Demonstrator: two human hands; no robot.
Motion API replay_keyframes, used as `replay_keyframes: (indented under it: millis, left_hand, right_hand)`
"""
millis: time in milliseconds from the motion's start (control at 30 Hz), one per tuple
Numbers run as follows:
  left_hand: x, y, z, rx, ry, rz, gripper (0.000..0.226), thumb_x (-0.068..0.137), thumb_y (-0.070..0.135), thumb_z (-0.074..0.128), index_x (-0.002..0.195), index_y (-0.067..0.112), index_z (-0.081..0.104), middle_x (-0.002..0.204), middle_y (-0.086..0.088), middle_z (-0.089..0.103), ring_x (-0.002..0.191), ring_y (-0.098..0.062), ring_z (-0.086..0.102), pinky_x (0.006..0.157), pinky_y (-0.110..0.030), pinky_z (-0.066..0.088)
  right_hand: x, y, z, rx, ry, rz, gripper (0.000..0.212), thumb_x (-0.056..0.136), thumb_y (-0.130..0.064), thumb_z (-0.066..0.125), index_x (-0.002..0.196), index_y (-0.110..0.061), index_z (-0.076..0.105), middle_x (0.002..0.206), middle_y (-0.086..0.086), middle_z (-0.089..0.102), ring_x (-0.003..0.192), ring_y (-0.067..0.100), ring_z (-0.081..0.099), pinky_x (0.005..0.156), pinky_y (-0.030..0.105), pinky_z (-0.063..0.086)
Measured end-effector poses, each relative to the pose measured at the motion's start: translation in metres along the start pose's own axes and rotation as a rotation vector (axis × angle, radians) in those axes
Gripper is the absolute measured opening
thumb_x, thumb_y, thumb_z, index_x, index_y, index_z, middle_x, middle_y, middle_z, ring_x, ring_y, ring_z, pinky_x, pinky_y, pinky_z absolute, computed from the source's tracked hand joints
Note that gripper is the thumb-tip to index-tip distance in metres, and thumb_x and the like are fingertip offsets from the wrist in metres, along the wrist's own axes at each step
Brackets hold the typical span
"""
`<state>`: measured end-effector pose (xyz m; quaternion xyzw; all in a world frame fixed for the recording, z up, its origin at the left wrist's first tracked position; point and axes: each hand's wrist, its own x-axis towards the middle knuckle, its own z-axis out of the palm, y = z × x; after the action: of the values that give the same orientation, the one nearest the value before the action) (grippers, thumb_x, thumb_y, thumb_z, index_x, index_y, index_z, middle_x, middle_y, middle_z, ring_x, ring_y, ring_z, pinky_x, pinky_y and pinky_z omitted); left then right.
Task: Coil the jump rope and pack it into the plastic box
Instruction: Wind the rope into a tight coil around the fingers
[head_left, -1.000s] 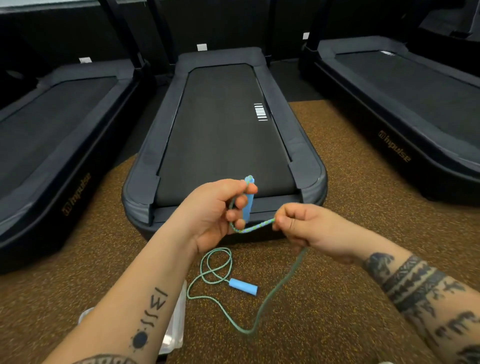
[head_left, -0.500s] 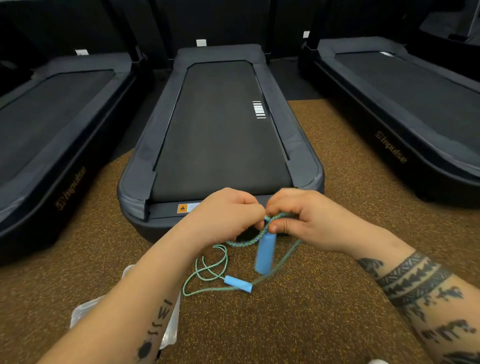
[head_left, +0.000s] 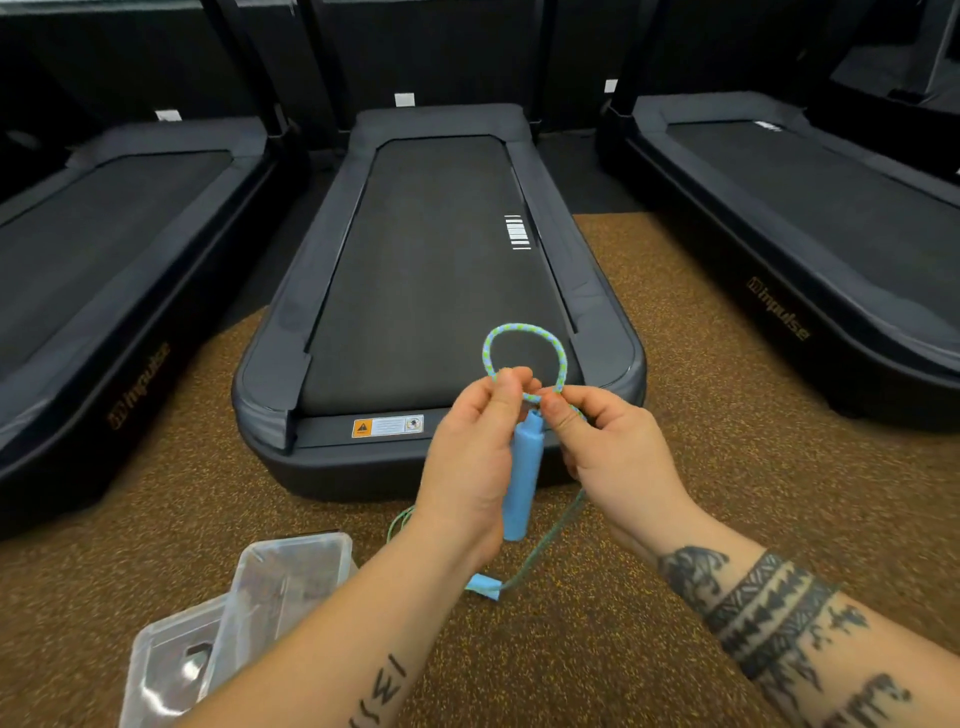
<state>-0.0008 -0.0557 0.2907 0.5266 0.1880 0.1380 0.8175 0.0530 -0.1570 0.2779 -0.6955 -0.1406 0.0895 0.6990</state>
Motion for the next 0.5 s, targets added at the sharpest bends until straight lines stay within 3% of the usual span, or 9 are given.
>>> replay_keyframes:
  millis: [100, 167, 200, 267, 367, 500]
  left_hand:
    - [0.001, -0.007, 0.001, 0.225, 0.008, 0.071, 0.025, 0.086, 0.051, 0.058, 0.097, 0.035, 0.074, 0.107, 0.002, 0.077, 0.108, -0.016, 0.069, 0.101, -0.044, 0.051]
    - [0.003, -0.009, -0.001, 0.340, 0.027, 0.104, 0.026, 0.084, 0.053, 0.053, 0.093, 0.042, 0.074, 0.101, 0.007, 0.077, 0.100, -0.010, 0.070, 0.096, -0.041, 0.054]
    - [0.004, -0.007, -0.002, 0.358, 0.019, 0.090, 0.025, 0.084, 0.052, 0.053, 0.091, 0.044, 0.075, 0.095, 0.008, 0.077, 0.091, -0.009, 0.071, 0.092, -0.040, 0.055]
    - [0.004, -0.003, -0.003, 0.356, -0.001, 0.043, 0.023, 0.085, 0.048, 0.056, 0.089, 0.037, 0.076, 0.078, 0.006, 0.074, 0.067, -0.012, 0.064, 0.076, -0.037, 0.054]
    - [0.007, 0.003, -0.007, 0.469, 0.010, 0.073, 0.026, 0.094, 0.036, 0.060, 0.078, 0.019, 0.072, 0.064, -0.001, 0.063, 0.054, -0.014, 0.051, 0.058, -0.029, 0.043]
    - [0.011, 0.016, -0.020, 0.611, -0.088, 0.060, 0.026, 0.096, 0.028, 0.061, 0.075, 0.016, 0.070, 0.060, -0.006, 0.058, 0.052, -0.016, 0.046, 0.053, -0.024, 0.038]
  right_hand:
    - [-0.004, 0.003, 0.002, -0.034, -0.013, 0.003, 0.014, 0.090, -0.024, 0.067, 0.098, -0.016, 0.077, 0.054, -0.017, 0.064, 0.048, -0.002, 0.051, 0.048, 0.012, 0.037]
    - [-0.003, 0.002, -0.001, -0.118, -0.014, -0.022, 0.011, 0.088, -0.026, 0.070, 0.093, -0.022, 0.079, 0.067, -0.012, 0.074, 0.059, -0.003, 0.059, 0.055, 0.020, 0.046]
    - [-0.002, 0.000, -0.003, -0.178, -0.013, -0.043, 0.008, 0.087, -0.026, 0.072, 0.089, -0.025, 0.079, 0.070, -0.013, 0.075, 0.061, -0.004, 0.060, 0.058, 0.018, 0.047]
    - [0.001, -0.003, -0.008, -0.291, -0.025, -0.081, 0.004, 0.082, -0.026, 0.077, 0.078, -0.025, 0.077, 0.069, -0.010, 0.074, 0.057, -0.005, 0.056, 0.056, 0.015, 0.043]
    - [0.004, -0.001, -0.009, -0.339, -0.048, -0.090, 0.022, 0.070, -0.026, 0.085, 0.074, -0.020, 0.064, 0.063, -0.005, 0.068, 0.056, 0.003, 0.052, 0.056, 0.024, 0.044]
    - [0.011, -0.004, -0.020, -0.306, -0.226, -0.100, 0.046, 0.066, -0.021, 0.088, 0.100, -0.030, 0.059, 0.082, 0.004, 0.069, 0.060, 0.009, 0.054, 0.064, 0.032, 0.046]
